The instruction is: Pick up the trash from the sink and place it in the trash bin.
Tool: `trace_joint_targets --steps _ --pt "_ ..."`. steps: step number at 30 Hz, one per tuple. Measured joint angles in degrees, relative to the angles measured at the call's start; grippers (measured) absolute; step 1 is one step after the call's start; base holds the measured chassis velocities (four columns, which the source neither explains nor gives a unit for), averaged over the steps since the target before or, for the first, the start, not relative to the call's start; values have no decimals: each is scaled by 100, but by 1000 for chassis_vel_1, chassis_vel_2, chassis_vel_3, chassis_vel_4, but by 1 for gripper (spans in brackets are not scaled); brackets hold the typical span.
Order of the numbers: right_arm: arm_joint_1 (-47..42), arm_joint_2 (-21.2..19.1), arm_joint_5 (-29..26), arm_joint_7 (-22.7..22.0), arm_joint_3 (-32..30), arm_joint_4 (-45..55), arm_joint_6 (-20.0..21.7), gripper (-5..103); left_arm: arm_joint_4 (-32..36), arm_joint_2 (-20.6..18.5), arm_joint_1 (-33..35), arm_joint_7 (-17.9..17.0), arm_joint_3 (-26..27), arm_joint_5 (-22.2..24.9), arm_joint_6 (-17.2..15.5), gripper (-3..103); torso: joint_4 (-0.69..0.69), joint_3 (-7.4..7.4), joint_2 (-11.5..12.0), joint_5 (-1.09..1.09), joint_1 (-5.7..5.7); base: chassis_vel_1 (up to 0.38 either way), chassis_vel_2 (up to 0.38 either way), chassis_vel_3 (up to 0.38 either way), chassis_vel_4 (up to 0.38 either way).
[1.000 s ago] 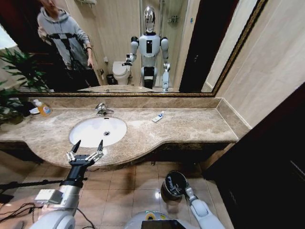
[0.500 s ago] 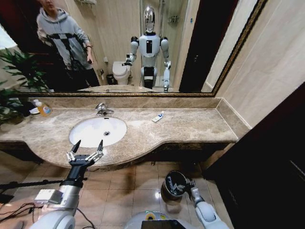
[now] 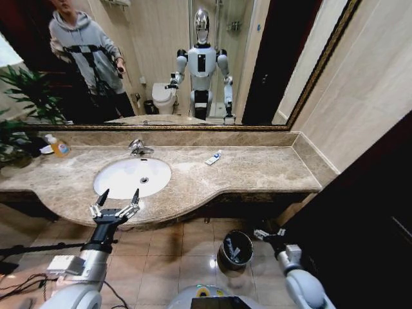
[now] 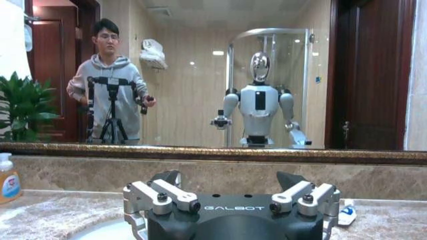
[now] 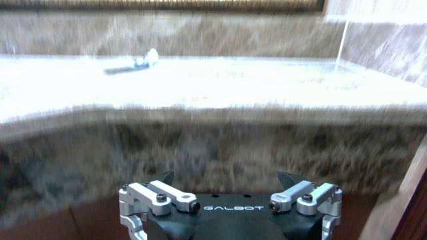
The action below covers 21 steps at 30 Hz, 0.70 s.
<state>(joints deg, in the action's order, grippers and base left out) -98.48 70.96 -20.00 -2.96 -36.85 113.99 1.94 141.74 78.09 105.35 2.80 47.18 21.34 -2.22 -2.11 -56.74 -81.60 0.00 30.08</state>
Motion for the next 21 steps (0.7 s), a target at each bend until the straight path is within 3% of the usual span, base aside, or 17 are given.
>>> trace_joint_targets --steps 11,21 --pt "-258 164 -267 -219 -569 1450 325 100 0 0 0 0 0 0 0 100 1 0 0 -2 0 0 0 0 0" --pt "814 -199 -365 -294 290 2137 897 100 0 0 0 0 0 0 0 100 -1 -1 0 0 1 0 0 0 0"
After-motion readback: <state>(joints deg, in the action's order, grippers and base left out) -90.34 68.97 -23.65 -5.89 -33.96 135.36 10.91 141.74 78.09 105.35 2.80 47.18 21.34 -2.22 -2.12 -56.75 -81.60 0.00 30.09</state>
